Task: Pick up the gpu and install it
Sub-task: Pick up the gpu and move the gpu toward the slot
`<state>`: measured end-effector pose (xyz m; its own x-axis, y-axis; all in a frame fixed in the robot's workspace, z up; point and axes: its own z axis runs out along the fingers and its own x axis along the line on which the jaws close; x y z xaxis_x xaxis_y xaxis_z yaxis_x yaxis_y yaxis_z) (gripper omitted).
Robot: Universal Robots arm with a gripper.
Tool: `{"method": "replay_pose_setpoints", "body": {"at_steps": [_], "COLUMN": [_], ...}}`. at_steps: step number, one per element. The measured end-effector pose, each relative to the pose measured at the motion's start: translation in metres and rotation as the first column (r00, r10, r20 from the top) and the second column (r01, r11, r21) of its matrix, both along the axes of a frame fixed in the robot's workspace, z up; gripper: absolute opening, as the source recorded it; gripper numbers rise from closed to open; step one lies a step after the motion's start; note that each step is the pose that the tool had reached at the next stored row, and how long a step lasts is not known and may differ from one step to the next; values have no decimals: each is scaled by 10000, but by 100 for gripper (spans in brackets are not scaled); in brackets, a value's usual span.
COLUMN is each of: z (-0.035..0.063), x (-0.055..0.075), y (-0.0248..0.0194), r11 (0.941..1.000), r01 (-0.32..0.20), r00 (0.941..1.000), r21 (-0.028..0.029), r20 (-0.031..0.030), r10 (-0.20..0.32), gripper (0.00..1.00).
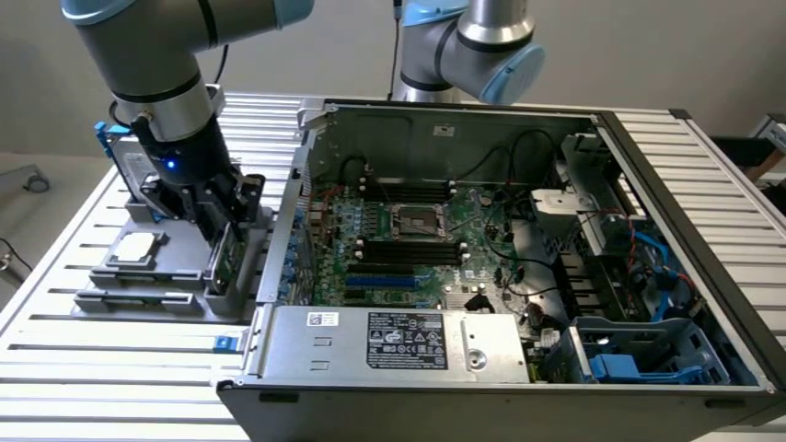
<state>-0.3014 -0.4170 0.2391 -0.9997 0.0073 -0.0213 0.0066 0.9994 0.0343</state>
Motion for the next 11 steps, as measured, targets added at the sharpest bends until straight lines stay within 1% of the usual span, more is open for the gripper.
{"method": "replay_pose_setpoints", "body": {"at_steps": [2,3,4,5,6,8,11], "z": [0,0,0,0,0,0,0], "x": [0,0,0,0,0,0,0], "y": [0,0,0,0,0,0,0], "r11": [10000,10000,10000,10000,10000,10000,10000], "r01": [0,0,0,0,1,1,0], "r00": [10000,10000,10000,10000,10000,10000,10000], "r21": [0,-1,0,-1,0,-1,-1], "r20": [1,1,1,1,2,1,0], "r10": [0,0,0,0,-1,-1,0], "gripper": [48,46,46,40,40,27,27]}}
